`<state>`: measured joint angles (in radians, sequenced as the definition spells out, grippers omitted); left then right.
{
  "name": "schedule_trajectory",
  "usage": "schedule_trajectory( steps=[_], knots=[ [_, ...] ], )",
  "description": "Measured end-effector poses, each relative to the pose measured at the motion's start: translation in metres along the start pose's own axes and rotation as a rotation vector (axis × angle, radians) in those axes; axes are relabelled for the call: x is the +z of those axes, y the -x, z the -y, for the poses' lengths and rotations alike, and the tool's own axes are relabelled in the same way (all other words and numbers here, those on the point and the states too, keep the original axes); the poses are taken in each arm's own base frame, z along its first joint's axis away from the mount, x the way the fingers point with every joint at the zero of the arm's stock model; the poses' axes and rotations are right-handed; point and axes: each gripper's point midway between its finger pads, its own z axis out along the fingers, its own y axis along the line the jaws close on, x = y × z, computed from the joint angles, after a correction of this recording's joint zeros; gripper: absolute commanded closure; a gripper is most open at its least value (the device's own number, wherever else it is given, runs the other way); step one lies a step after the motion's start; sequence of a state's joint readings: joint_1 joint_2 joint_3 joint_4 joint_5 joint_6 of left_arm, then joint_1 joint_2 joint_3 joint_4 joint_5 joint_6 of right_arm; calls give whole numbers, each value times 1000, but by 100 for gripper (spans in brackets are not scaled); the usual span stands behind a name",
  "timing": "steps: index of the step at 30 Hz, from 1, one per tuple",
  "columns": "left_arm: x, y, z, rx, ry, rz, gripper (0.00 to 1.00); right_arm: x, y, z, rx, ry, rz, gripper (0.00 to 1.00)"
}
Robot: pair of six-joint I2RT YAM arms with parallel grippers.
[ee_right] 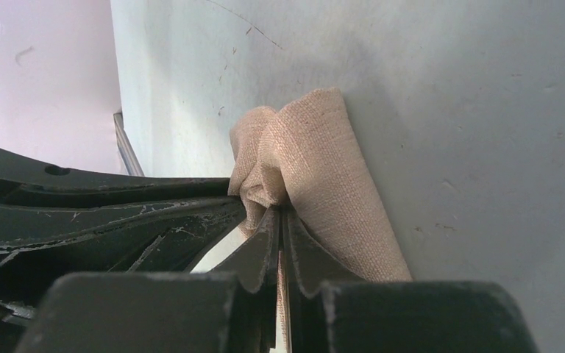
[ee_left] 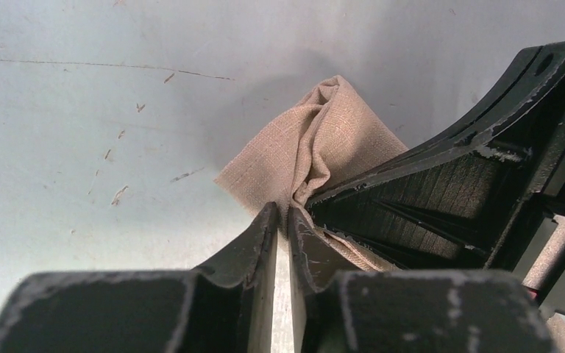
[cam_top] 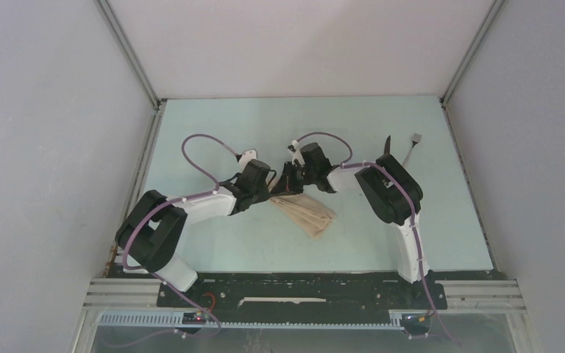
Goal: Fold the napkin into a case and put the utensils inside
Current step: Grasp the top corner of the smaller rectangle folded napkin from the folded napkin.
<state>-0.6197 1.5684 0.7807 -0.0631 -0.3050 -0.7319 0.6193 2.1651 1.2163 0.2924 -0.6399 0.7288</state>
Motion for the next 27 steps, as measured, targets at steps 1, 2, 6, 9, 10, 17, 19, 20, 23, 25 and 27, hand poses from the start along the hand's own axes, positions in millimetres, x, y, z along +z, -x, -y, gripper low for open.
schedule_trajectory(
  steps=[1, 2, 6, 9, 10, 17, 19, 20, 23, 25, 27],
  knots=[
    [0, 0, 0, 0, 1, 0, 91, 0, 0, -1, -7, -1, -3, 93],
    [0, 1, 1, 3, 2, 0, 94, 1, -1, -1, -13, -3, -5, 92],
    [0, 5, 3, 15, -1, 8, 100, 1, -1, -2, -35, -8, -12, 91],
    [0, 6, 3, 42, -6, 9, 100, 2, -1, -3, -56, -11, -16, 90],
    [0, 7, 4, 48, -15, 15, 100, 2, -1, -3, -67, -11, -16, 90],
    [-11, 3, 2, 78, -125, 95, 100, 9, -8, -10, -154, -34, -32, 87],
    [-12, 2, 2, 85, -142, 103, 100, 13, -11, -14, -179, -47, -29, 85],
    [-12, 2, 2, 86, -148, 106, 100, 16, -12, -16, -190, -57, -27, 84],
    [-11, 3, 1, 76, -160, 123, 100, 20, -10, -21, -216, -97, -27, 79],
    [-12, 5, 0, 69, -162, 132, 100, 19, -10, -21, -220, -109, -31, 73],
    [-12, 7, 1, 64, -167, 138, 100, 16, -9, -19, -210, -90, -29, 71]
  ],
)
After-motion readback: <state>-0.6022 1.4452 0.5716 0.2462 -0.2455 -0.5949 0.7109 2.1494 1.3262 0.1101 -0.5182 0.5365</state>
